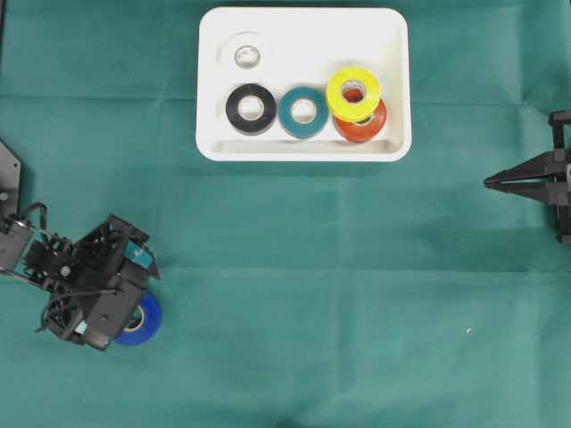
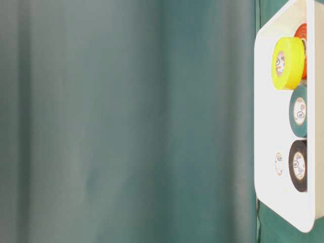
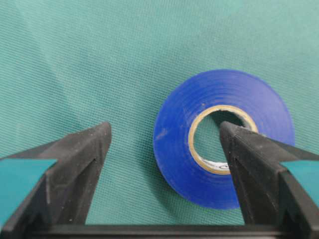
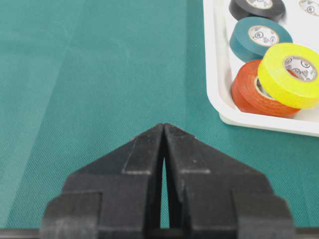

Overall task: Put the tape into the white case with the left arm.
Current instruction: 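Lower the left gripper and close it on the blue tape roll, then lift the blue roll and carry it into the tray's upper middle, then open the left gripper to release the blue roll and withdraw left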

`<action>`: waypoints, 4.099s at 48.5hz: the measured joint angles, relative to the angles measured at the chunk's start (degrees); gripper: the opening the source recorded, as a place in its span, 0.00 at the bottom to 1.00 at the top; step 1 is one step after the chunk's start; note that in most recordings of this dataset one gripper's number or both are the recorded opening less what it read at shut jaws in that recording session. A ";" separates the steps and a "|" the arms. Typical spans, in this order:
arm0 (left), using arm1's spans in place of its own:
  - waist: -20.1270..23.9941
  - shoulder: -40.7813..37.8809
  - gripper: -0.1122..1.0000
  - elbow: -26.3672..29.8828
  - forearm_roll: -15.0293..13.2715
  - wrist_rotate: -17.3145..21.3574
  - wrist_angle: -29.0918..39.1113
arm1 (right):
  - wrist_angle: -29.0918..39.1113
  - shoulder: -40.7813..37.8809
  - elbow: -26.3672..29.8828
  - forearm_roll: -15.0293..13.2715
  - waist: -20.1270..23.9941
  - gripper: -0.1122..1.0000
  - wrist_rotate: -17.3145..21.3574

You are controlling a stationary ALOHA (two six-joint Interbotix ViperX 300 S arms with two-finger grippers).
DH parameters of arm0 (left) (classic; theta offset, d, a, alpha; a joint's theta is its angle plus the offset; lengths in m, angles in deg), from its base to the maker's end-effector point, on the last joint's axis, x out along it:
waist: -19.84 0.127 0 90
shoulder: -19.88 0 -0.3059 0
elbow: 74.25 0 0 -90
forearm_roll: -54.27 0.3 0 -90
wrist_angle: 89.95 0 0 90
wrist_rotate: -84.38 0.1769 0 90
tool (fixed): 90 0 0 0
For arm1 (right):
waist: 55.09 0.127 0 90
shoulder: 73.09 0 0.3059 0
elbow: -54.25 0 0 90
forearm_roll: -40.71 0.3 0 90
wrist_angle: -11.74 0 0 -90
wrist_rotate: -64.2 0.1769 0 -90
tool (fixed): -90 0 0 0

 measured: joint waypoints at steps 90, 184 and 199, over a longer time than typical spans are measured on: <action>21.45 9.49 0.32 7.91 0.00 2.29 11.34 | 0.00 0.00 0.00 0.09 0.00 0.02 0.00; 45.79 -20.04 0.99 37.79 0.18 12.74 8.70 | 0.00 0.00 0.00 0.00 0.00 0.02 0.00; 44.65 -15.47 0.99 33.13 0.09 11.95 8.61 | 0.00 0.00 0.00 0.00 0.00 0.02 0.00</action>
